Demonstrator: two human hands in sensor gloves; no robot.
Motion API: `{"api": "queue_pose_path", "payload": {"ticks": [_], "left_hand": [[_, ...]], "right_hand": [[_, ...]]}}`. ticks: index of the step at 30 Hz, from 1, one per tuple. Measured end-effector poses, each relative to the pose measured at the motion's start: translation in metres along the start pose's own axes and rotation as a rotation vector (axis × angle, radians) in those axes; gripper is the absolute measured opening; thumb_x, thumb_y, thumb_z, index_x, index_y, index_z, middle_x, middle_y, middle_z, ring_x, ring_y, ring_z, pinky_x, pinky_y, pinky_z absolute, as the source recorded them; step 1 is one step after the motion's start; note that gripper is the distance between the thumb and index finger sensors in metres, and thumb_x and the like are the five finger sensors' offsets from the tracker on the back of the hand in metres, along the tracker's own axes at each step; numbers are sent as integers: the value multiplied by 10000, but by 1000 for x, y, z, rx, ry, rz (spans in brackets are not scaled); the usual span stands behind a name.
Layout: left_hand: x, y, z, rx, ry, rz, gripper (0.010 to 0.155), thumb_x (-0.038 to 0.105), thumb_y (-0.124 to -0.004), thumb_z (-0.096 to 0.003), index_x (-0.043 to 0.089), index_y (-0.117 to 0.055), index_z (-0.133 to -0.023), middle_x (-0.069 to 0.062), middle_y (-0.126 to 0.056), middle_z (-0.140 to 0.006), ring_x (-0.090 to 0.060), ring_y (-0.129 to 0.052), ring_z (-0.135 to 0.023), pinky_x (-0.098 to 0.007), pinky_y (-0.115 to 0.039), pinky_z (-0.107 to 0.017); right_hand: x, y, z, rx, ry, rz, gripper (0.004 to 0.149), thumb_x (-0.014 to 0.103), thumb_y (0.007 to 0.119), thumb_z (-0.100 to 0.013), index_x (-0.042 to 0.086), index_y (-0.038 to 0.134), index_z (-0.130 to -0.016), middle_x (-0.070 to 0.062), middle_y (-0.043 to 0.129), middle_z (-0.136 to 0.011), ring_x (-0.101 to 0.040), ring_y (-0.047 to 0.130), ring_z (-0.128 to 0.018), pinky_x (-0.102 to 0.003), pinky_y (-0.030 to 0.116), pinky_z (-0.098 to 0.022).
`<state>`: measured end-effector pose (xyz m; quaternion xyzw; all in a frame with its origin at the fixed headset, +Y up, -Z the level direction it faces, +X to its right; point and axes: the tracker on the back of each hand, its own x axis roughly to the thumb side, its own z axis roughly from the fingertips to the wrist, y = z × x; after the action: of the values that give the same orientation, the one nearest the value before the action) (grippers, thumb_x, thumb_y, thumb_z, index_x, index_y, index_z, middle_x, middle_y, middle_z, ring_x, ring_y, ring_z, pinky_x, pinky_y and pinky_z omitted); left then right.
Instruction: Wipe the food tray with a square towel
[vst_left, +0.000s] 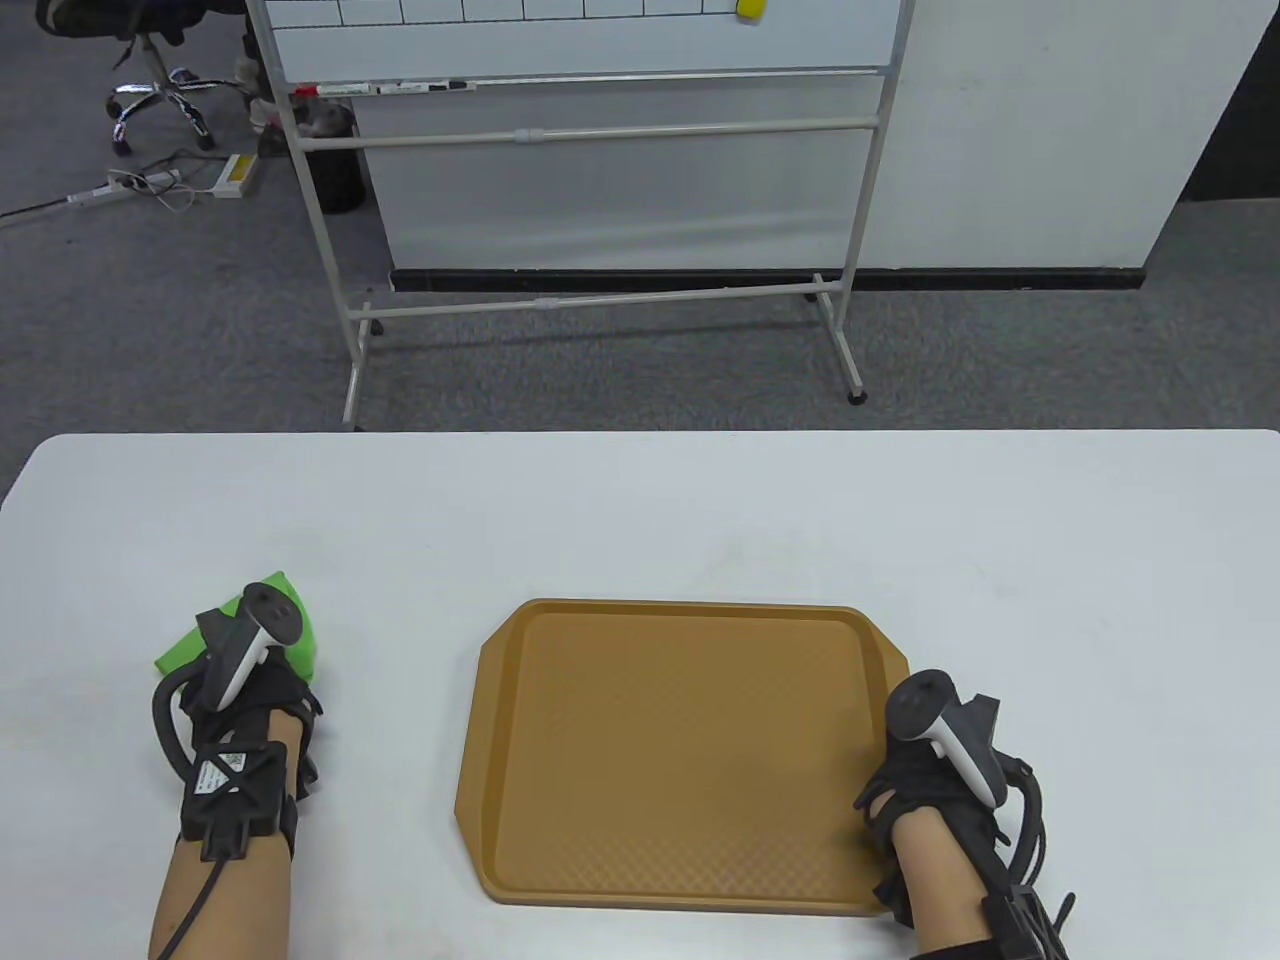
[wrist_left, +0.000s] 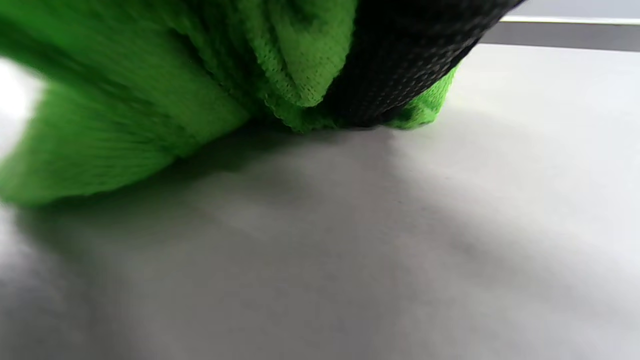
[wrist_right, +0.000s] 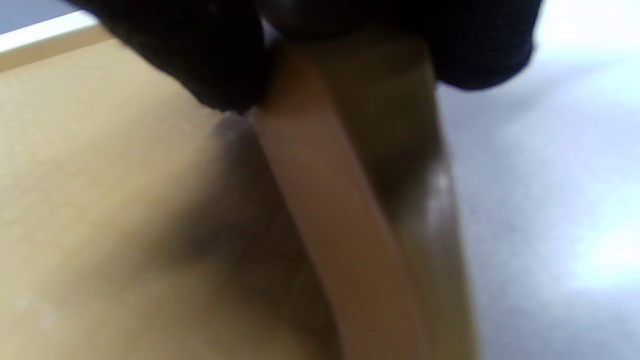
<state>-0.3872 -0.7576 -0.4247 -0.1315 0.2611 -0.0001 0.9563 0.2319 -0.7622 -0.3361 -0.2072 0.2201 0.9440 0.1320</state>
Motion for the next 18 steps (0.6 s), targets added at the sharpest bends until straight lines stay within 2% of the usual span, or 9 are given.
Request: {"api": "queue_pose_path", "payload": {"ticks": [2,6,10,13,16,18], "left_hand": [[5,4,5,23,-3,-28,612,312,-867,-498,273,-610,-1052,-97,-693,-1037,-331,-870,-725,-464,-740,-522],[18,21,18,64,-51,108,605,316,-847,-504,273,-604,-1057,-112,-697,-1030,-343,-858,-734,-475,-732,-524],[55,44,42,106,-213,184,611,327,-838,-506,282,-593,-1064,-102,-688,-1042,-339,-848,-758,-481,-724,-541],[89,53,66,87,-359,248,612,334,-838,-508,284,-593,-1067,-99,-692,-1046,-338,-851,-762,-481,-726,-543],[126,53,92,52,-489,189,614,350,-843,-507,284,-602,-1067,-95,-710,-1048,-328,-876,-740,-466,-746,-522],[148,51,108,89,-549,122,615,364,-853,-494,286,-622,-1058,-85,-738,-1040,-316,-904,-708,-450,-767,-496]], "right_hand": [[0,0,0,0,0,0,866,353,823,-463,320,172,-1034,-119,511,-1071,-348,850,-661,-447,765,-420],[0,0,0,1,-2,0,867,354,823,-462,319,172,-1033,-118,511,-1072,-349,850,-660,-447,766,-420],[0,0,0,4,-4,-4,866,353,823,-463,320,172,-1033,-119,510,-1071,-349,850,-661,-447,765,-420],[0,0,0,5,-5,-3,867,353,822,-463,319,170,-1033,-119,510,-1072,-349,850,-661,-447,766,-420],[0,1,0,6,-7,-4,865,354,821,-464,321,170,-1033,-117,508,-1073,-348,850,-661,-447,765,-421],[-1,1,0,5,-8,-5,863,354,819,-465,320,171,-1034,-115,508,-1073,-348,848,-662,-447,764,-421]]}}
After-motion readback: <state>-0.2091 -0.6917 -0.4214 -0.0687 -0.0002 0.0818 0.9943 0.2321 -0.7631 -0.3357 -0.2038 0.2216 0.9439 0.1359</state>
